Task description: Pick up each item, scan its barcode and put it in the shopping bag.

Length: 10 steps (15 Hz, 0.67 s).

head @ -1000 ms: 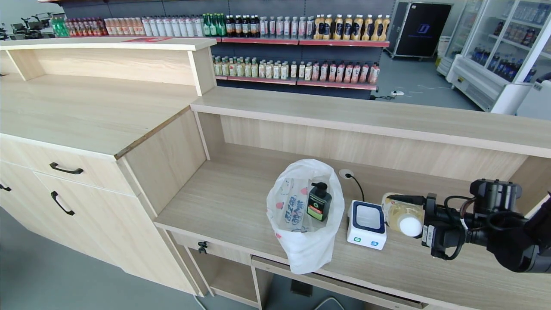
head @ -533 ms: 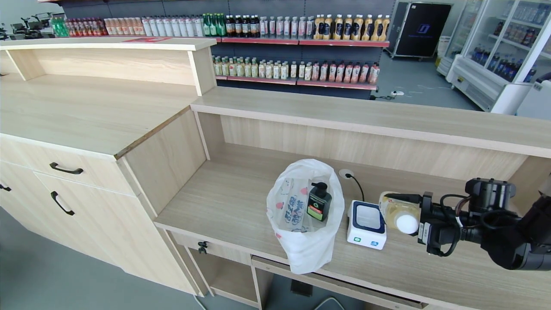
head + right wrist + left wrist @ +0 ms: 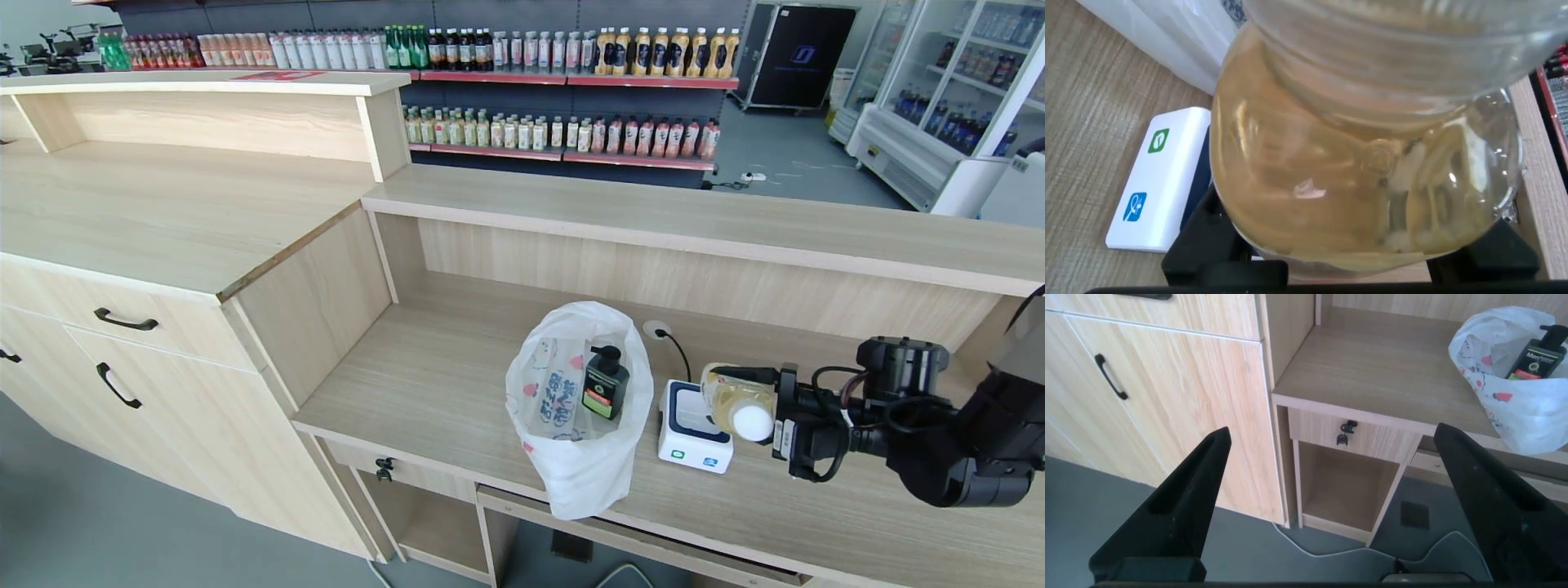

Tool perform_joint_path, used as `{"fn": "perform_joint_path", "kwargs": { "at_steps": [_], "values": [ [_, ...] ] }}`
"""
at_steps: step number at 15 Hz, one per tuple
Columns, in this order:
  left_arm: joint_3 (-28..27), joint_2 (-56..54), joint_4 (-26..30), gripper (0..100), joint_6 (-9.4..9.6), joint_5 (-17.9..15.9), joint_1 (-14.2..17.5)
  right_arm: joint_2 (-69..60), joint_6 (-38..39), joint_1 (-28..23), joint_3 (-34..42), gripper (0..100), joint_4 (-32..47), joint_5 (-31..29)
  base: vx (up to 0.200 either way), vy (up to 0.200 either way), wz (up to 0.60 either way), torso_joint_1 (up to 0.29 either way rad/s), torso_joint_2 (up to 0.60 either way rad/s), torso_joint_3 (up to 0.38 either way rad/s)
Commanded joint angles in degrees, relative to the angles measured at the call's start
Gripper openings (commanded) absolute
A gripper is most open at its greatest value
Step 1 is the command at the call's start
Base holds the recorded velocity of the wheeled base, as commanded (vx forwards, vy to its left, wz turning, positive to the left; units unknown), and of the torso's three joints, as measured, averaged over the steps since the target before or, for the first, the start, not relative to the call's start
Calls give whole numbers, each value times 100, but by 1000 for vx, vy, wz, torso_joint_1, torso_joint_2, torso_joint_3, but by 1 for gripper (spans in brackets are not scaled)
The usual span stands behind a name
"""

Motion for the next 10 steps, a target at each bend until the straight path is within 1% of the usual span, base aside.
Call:
{"fn": "perform_joint_path", "kwargs": {
  "at_steps": [1,7,10],
  "values": [
    [0,-2,2,100,0,0,0,123,-2,55,-6,0,-39,0,0,0,0,0,0,0],
    [0,-2,2,100,0,0,0,386,25,99,-252,0,-100,0,0,0,0,0,0,0],
    [0,-2,2,100,0,0,0,501,139,266,-472,0,-109,-9,0,0,0,0,0,0]
  ]
}}
